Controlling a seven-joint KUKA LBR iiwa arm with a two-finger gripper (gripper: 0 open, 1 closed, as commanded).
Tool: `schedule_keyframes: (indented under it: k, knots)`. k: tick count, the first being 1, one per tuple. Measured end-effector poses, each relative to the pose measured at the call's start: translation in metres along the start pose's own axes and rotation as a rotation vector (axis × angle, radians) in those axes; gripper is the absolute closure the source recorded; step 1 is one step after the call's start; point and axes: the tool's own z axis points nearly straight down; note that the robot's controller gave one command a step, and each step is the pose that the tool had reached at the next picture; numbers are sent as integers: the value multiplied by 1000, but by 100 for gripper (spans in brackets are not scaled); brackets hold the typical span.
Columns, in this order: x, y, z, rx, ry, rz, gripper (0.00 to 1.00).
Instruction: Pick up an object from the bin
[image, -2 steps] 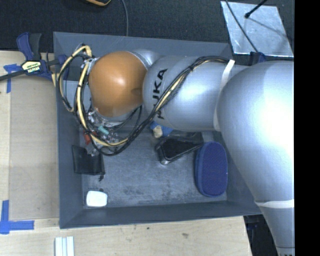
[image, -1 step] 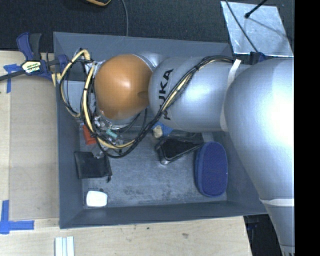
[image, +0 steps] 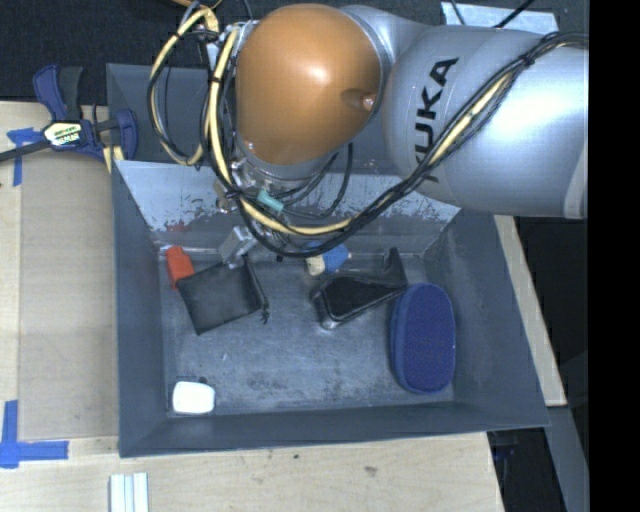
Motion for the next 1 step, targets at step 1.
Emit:
schedule_keyframes:
  k: [1]
  knots:
    - [-56, 43, -81, -2, -3, -151, 100]
